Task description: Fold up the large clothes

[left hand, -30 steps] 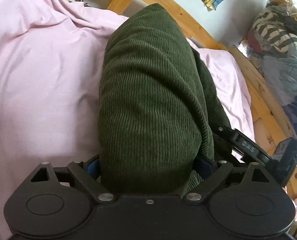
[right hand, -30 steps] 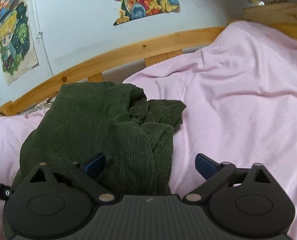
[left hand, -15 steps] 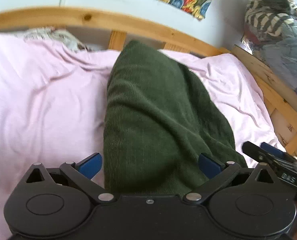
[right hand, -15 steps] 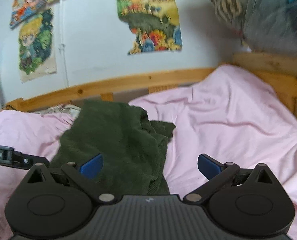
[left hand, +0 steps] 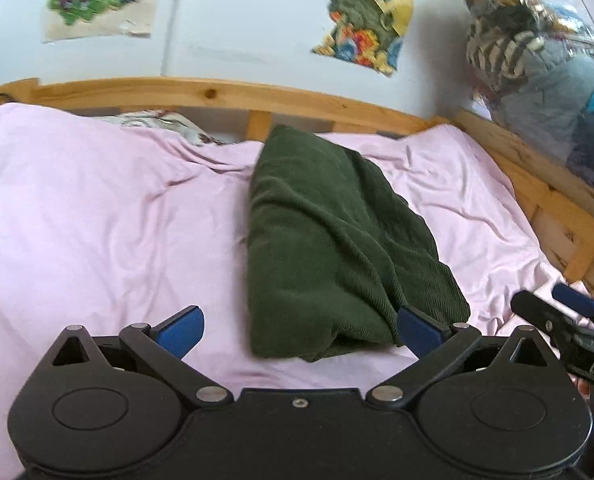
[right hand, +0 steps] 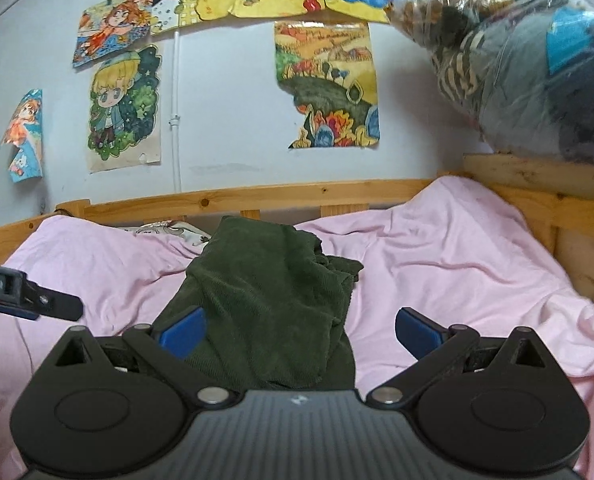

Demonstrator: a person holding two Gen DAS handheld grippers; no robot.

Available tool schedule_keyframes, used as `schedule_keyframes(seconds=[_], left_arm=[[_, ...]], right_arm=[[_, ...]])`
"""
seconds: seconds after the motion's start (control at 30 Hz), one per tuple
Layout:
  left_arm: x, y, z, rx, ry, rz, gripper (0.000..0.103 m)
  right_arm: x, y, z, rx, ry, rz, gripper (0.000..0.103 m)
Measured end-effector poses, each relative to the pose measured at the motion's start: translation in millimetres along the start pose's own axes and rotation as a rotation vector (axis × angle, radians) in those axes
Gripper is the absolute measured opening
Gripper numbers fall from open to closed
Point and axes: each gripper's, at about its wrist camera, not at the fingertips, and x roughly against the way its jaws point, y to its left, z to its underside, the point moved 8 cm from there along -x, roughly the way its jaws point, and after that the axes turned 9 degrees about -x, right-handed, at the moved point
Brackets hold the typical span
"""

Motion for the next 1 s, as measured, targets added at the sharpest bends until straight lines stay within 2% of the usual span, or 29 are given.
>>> schedule_keyframes(seconds=[0.17, 0.33, 0.43, 0.67, 1.0], left_arm=[[29, 10, 17, 0.040, -0.050, -0.078, 0.102], [44, 9, 34, -0.008, -0.111, -0.171, 0.102], [50, 6, 48, -0.057, -0.141, -0.202, 0.102], [47, 5, 49, -0.049, -0.182, -0.194, 0.102], [33, 5, 54, -0.054, -0.137, -0.197, 0.102]], right_arm=[[16, -3, 3, -0.002, -0.059, 0.046, 0.103], [28, -8, 23, -0.017, -0.031, 0.065, 0.103], [34, -8, 29, -0.009, -0.039, 0.062, 0.103], [35, -2, 29, 0.045, -0.080, 0.068, 0.103], [23, -7, 41, 0.033, 0.004, 0.080, 0.103]])
